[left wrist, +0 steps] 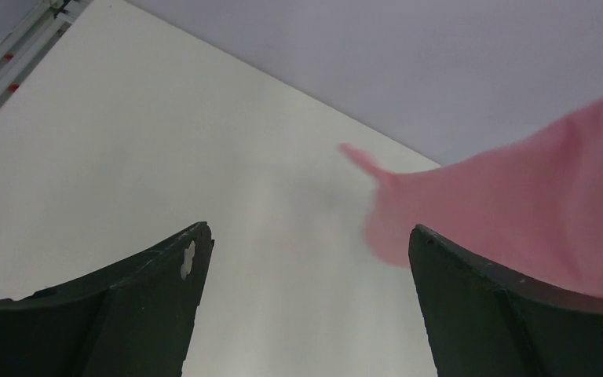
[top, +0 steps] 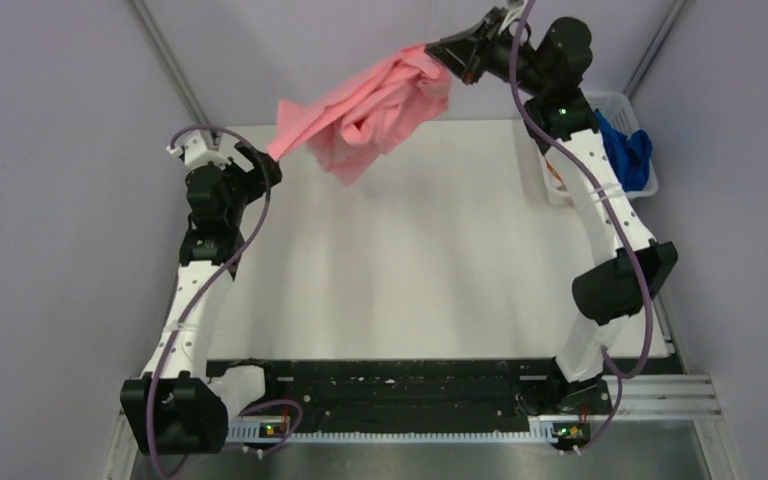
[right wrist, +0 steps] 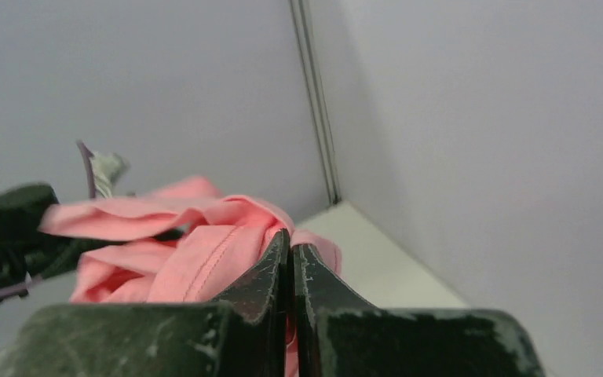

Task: Fold and stack the t-shirts
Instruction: Move the tshirt to the center of the board, then flatten out the tshirt

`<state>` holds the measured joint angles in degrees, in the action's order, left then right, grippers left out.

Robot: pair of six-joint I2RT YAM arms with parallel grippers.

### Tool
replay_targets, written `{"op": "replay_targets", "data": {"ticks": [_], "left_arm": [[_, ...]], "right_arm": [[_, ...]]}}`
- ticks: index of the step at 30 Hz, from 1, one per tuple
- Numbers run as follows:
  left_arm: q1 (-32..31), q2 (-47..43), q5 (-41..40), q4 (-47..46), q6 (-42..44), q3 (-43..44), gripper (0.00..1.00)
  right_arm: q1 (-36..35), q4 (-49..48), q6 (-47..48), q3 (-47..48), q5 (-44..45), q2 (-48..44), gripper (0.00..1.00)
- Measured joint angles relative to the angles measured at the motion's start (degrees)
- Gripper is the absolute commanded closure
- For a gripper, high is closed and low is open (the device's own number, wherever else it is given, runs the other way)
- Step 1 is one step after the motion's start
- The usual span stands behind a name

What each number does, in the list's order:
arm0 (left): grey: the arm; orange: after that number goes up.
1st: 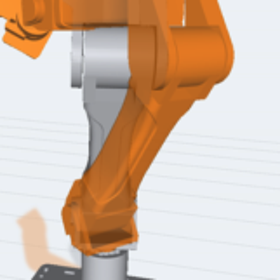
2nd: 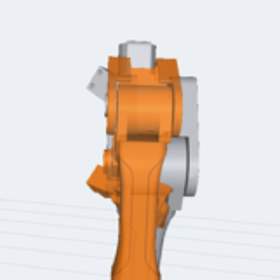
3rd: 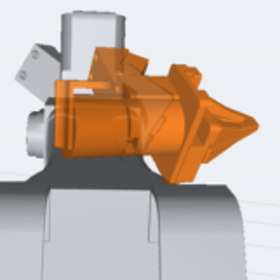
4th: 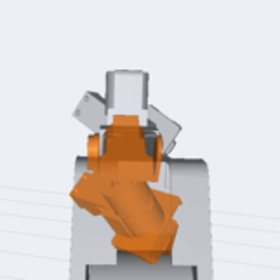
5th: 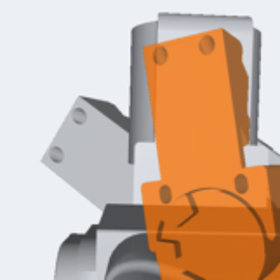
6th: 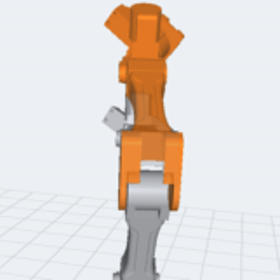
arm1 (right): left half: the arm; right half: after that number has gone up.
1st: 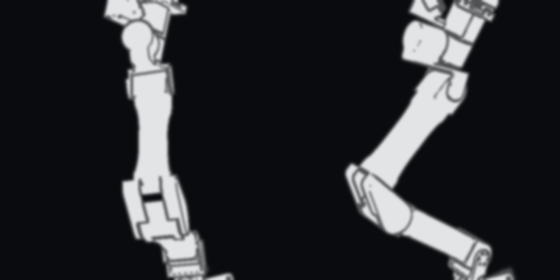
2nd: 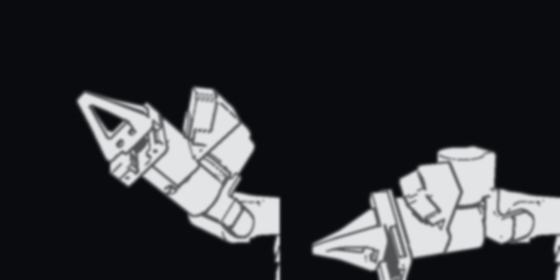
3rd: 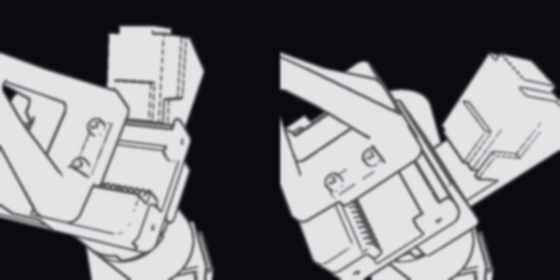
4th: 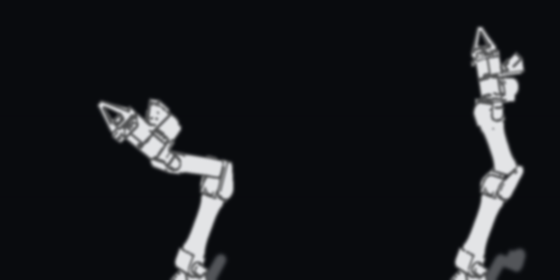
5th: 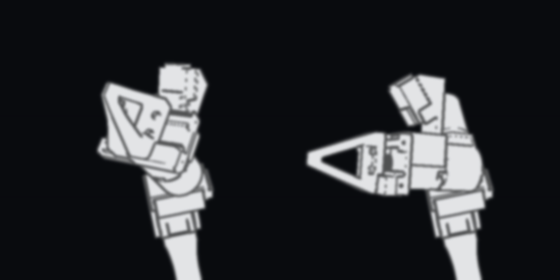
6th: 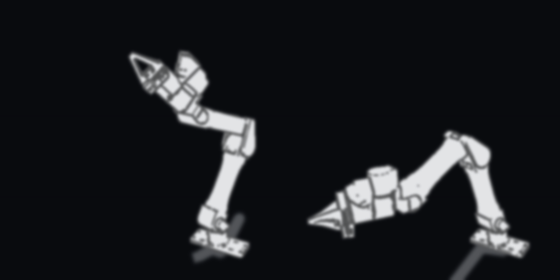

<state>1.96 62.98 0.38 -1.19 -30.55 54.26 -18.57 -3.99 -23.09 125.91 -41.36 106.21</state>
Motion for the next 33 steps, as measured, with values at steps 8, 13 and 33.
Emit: {"op": "replay_targets", "data": {"ticks": [8, 13, 33], "left_arm": [[0.0, -4.1, -7.0, 9.4, -3.0, -3.0, 0.01], [0.0, -3.6, -9.6, 16.9, -5.5, -5.7, 0.01], [6.9, 5.9, -14.5, 30.0, -19.2, -11.3, 0.03]], "right_arm": [[1.6, 4.1, 8.8, -49.2, 13.9, -14.4, 0.46], [3.6, 15.7, 10.5, -62.7, 35.6, -14.8, 0.01], [-28.9, 27.6, 14.5, -56.9, 38.8, -5.4, 0.25]]}}
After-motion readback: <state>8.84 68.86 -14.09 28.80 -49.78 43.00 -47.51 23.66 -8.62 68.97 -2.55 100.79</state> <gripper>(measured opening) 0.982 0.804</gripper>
